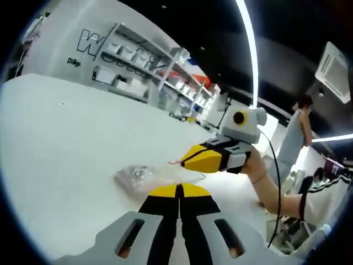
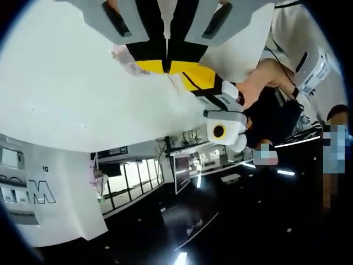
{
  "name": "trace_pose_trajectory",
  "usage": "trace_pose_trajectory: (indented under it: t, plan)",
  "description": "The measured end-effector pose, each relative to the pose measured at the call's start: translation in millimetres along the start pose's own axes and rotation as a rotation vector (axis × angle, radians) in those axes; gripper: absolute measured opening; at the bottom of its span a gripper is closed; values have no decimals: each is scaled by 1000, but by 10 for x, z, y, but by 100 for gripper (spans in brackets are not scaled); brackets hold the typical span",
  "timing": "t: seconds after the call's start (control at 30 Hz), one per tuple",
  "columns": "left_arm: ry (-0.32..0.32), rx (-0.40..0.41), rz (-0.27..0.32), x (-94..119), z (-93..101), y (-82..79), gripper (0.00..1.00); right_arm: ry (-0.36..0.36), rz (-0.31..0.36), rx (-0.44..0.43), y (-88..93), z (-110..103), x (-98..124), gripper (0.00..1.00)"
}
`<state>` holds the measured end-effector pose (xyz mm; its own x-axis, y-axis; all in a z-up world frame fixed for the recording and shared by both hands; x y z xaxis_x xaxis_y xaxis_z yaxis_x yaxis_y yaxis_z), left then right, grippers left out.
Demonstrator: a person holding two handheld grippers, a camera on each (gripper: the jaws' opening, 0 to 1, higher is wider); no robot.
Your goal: Open the resealable bag by pulling the two sides of the seal apart until the entire bag opening is separated and visibly accessible.
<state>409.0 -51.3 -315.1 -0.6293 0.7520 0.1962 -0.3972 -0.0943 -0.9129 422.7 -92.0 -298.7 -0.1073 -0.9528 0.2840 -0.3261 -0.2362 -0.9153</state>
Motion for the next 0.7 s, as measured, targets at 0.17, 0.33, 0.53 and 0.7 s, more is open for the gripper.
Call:
trace_pose_trajectory:
  t: [0.17,0.33,0.53,0.7]
  plan:
    - [0,-4,3,0,11,-15,0,6,-5,14,-4,-11,-6,0]
    - [-3,-13,5,-1,14,-10,0,13,-9,26,-8,-2,-7,0]
    - [-12,-29,6,-10,-2,-28,0,36,-13,50,-22,15,6,0]
    - [-20,-69,-8,-29,10,-17,0,60,-20,76,-30,25,8,0]
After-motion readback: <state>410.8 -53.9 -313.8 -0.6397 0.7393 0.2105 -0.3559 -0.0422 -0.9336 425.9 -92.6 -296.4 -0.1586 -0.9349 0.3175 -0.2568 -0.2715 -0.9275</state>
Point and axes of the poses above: the point that each gripper's makers call its tool centre point, and the gripper's own axes: x roughly backward along the fingers, z roughly to its right, y roughly out of its underside, the point moved 2 cm from there along x, roughly backward along the fingers, and after that the axes turned 6 degrees about -x, right-handed, at the moved point
